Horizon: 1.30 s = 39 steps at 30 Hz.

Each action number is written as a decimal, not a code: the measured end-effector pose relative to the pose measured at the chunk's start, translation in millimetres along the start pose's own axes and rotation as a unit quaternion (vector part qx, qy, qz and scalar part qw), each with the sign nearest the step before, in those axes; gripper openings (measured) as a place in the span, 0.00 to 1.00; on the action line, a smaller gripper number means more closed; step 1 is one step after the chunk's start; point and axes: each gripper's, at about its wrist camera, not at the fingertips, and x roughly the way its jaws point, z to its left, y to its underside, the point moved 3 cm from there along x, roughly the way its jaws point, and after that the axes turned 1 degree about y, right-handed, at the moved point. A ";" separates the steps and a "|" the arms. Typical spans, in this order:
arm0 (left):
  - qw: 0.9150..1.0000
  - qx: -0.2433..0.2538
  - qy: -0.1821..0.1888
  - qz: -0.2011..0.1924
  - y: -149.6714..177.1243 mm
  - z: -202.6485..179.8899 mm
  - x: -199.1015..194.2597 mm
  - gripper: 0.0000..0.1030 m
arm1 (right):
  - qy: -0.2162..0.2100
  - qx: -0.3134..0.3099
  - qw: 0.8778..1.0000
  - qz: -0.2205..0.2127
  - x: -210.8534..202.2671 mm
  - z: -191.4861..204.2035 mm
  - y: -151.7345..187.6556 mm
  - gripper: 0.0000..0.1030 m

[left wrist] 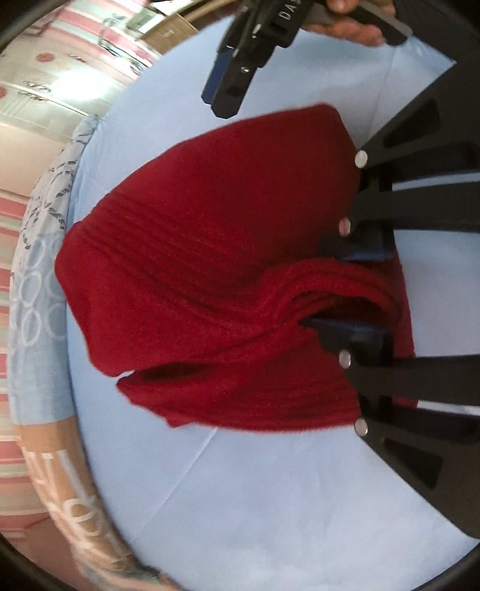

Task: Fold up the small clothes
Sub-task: 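Grasp the other side edge with the left gripper and fold it over toward the right gripper, then open the left gripper to release the folded side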

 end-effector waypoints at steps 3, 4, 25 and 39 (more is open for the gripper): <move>0.997 0.022 -0.061 -0.032 2.4 1.6 -11.4 0.18 | -0.010 -0.002 1.000 -0.005 2.2 5.7 -4.6 0.60; 0.994 0.033 -0.092 -0.043 6.1 0.3 -14.0 0.18 | -0.013 -0.004 1.000 -0.007 2.6 7.6 -6.1 0.60; 0.984 -0.009 -0.165 -0.060 48.7 44.3 -35.8 0.67 | -0.014 -0.081 0.996 -0.018 10.4 82.7 -25.3 0.60; 0.984 -0.071 -0.163 -0.011 67.3 68.9 -37.9 0.86 | 0.001 -0.070 0.997 -0.015 -3.9 94.0 2.3 0.62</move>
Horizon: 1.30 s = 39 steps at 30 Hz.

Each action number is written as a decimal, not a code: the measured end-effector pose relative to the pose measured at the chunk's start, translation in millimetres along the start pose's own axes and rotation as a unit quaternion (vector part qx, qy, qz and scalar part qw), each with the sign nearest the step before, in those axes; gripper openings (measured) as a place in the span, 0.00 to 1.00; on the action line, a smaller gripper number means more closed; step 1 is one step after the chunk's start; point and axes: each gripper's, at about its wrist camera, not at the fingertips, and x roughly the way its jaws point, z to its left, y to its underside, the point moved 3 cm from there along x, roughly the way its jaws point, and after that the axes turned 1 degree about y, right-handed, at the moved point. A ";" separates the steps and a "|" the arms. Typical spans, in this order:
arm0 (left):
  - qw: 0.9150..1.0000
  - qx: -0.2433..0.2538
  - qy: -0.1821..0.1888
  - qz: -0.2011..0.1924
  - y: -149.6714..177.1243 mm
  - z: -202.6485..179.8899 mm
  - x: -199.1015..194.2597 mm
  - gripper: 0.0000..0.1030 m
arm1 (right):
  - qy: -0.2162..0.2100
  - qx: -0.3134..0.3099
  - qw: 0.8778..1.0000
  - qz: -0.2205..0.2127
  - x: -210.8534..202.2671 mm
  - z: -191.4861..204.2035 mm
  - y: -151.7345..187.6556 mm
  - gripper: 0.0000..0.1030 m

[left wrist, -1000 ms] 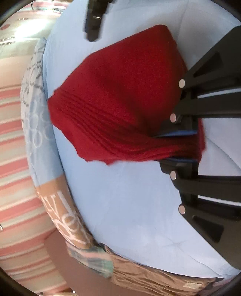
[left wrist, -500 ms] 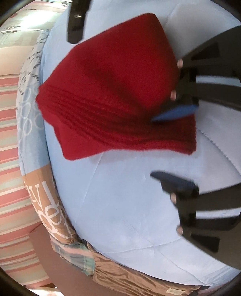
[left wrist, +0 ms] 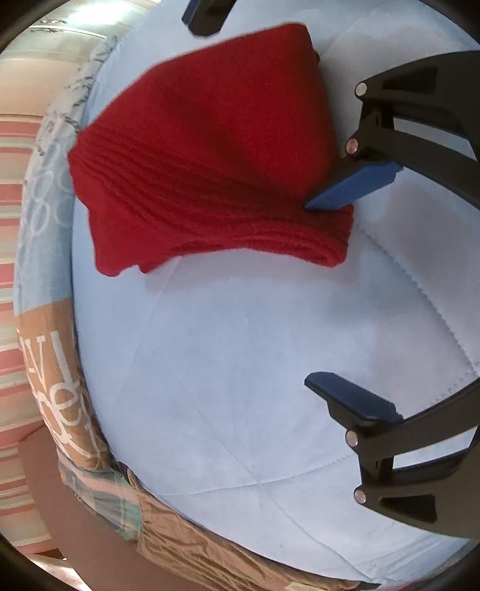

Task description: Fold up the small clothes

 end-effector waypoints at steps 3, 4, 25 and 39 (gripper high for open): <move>1.000 -0.004 -0.008 0.007 0.6 1.1 7.5 0.93 | 0.006 -0.001 1.000 0.005 -1.0 -1.2 3.4 0.62; 1.000 -0.005 -0.008 0.011 -0.3 2.0 6.4 0.94 | 0.008 0.001 1.000 0.007 -1.0 -2.0 4.4 0.62; 0.999 -0.005 -0.044 -0.013 -52.3 31.7 -33.9 0.96 | -0.052 0.090 0.995 0.012 18.3 -42.9 -27.4 0.91; 0.997 -0.025 0.058 0.034 -61.1 7.1 11.9 0.96 | -0.074 0.117 0.990 0.036 44.6 -74.2 -35.8 0.97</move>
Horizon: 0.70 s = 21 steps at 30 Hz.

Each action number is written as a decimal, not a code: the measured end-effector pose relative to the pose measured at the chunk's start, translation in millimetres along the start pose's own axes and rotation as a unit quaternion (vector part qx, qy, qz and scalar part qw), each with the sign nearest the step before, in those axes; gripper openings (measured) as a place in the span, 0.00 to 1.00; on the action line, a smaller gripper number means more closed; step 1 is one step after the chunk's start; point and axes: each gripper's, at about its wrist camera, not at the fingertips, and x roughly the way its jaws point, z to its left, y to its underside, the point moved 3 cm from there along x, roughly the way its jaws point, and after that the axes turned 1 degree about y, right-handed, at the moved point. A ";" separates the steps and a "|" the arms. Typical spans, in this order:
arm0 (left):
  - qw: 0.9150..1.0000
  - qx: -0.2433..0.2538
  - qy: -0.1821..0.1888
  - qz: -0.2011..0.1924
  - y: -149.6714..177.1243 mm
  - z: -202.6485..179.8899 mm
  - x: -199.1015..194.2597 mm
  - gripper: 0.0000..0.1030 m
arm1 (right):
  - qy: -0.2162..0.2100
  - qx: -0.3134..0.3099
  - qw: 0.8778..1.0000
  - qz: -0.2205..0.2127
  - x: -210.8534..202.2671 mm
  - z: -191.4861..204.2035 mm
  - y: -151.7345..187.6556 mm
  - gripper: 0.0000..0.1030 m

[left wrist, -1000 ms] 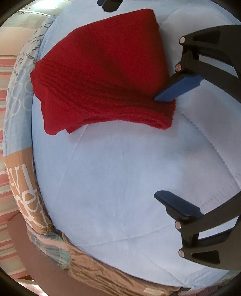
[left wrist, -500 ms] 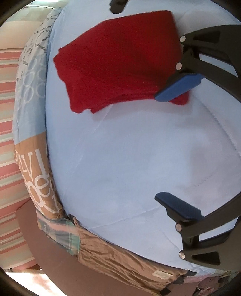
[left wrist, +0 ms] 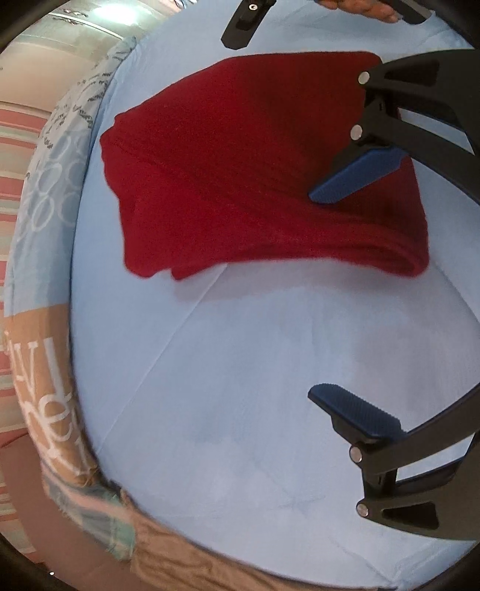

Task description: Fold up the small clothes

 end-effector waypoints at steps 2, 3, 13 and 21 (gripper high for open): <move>1.000 -0.004 0.010 0.011 0.7 -0.9 6.9 0.96 | 0.006 -0.002 1.000 0.002 0.5 -2.5 0.3 0.97; 1.000 -0.005 0.013 0.013 0.7 -1.5 9.4 0.96 | 0.006 -0.003 1.000 0.008 1.9 -3.9 0.9 0.97; 0.997 -0.014 0.070 0.043 -0.1 -13.0 28.0 0.96 | -0.033 0.026 0.997 0.062 13.3 -3.4 22.9 0.97; 0.991 -0.028 0.114 0.063 7.5 -29.7 43.4 0.96 | -0.039 0.020 0.997 0.066 24.9 1.8 30.2 0.97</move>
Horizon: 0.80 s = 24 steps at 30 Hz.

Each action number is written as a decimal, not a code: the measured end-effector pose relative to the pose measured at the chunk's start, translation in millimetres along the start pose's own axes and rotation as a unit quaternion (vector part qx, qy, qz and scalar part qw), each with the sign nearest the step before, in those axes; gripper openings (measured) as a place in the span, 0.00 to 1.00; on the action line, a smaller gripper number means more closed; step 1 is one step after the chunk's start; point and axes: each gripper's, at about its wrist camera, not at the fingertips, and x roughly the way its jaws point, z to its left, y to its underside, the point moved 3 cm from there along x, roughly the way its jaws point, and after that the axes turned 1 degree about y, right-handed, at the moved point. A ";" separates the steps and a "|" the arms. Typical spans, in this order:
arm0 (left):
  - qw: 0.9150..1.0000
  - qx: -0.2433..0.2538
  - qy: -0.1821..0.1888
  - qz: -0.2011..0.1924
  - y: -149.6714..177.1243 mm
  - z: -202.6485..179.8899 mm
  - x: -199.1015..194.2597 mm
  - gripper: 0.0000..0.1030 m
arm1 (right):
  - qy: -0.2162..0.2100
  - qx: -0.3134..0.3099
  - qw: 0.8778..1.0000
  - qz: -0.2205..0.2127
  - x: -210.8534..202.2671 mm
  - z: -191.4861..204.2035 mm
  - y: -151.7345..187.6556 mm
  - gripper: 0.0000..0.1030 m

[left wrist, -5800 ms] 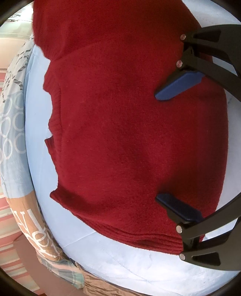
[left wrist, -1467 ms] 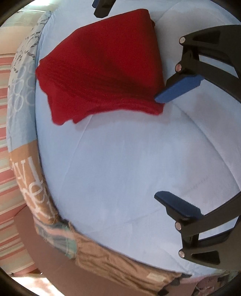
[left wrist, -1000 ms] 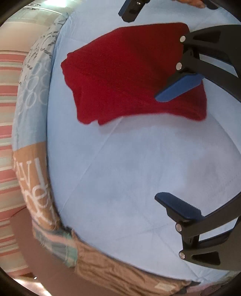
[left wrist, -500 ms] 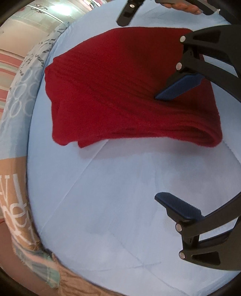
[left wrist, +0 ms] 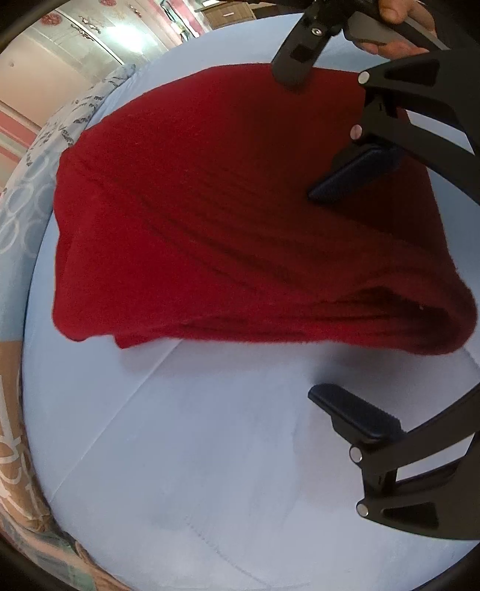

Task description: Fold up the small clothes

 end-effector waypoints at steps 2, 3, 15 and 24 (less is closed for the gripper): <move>1.000 -0.008 0.007 -0.004 1.5 1.4 2.7 0.98 | 0.002 0.001 1.000 -0.001 0.9 -2.3 -0.5 0.97; 1.000 -0.009 0.007 -0.006 2.3 1.3 3.2 0.98 | 0.002 0.003 1.000 -0.001 1.4 -3.3 -1.5 0.97; 0.999 0.027 -0.014 -0.009 6.4 -4.9 0.5 0.98 | 0.063 -0.021 0.998 -0.015 17.2 -17.4 -35.2 0.97; 0.999 0.030 -0.022 -0.008 5.9 -20.5 8.4 0.98 | 0.049 -0.025 0.998 -0.013 20.6 -20.2 -30.6 0.97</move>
